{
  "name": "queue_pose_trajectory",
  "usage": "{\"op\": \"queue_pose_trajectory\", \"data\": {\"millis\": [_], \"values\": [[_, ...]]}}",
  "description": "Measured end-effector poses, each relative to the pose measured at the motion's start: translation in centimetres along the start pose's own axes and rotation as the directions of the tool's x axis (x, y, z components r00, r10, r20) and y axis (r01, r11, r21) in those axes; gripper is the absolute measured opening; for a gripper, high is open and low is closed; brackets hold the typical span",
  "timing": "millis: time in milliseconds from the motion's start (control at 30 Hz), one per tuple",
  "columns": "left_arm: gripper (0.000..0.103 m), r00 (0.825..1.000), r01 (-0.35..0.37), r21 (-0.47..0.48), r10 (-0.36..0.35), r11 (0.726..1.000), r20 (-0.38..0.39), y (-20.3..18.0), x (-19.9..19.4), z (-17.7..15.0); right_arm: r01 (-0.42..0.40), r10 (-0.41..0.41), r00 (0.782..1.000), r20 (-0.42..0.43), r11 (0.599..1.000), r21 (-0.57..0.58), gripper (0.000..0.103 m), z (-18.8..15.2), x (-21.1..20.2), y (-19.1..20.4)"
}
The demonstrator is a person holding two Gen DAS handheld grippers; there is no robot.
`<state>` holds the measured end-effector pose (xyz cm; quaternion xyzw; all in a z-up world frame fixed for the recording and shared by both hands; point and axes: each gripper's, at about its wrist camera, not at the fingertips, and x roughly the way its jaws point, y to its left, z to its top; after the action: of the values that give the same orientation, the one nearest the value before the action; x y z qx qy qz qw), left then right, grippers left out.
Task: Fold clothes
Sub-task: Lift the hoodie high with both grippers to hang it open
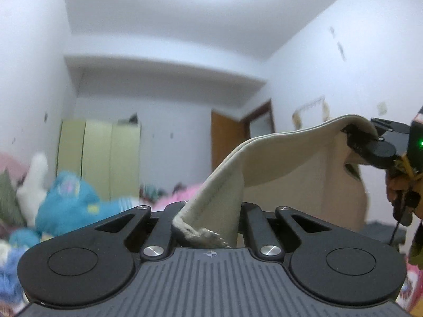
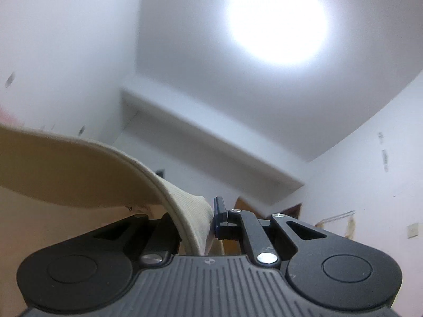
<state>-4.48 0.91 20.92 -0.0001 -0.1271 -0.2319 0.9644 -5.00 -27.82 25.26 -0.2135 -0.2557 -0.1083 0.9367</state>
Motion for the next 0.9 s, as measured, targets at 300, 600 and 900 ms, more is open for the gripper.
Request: {"op": "queue_pose_trajectory", "data": {"millis": [300,600,900], "values": [[0.008,0.984,0.033,0.045,-0.040,0.998,0.174,-2.2,-2.9,5.7,0.083,-0.087,0.991,0.102,0.995,0.049,0.007,6.1,-4.3,-5.1],[0.008,0.981,0.068,0.058,-0.077,0.996,0.178,-2.8,-2.4,5.4,0.121,-0.128,0.986,0.108,0.990,0.071,0.007,4.6,-6.2,-7.1],[0.008,0.995,0.047,0.051,-0.051,0.998,0.082,-1.1,4.8,2.6,0.103,-0.103,0.995,0.008,0.992,0.067,0.007,-2.2,-1.8,-6.6]]}}
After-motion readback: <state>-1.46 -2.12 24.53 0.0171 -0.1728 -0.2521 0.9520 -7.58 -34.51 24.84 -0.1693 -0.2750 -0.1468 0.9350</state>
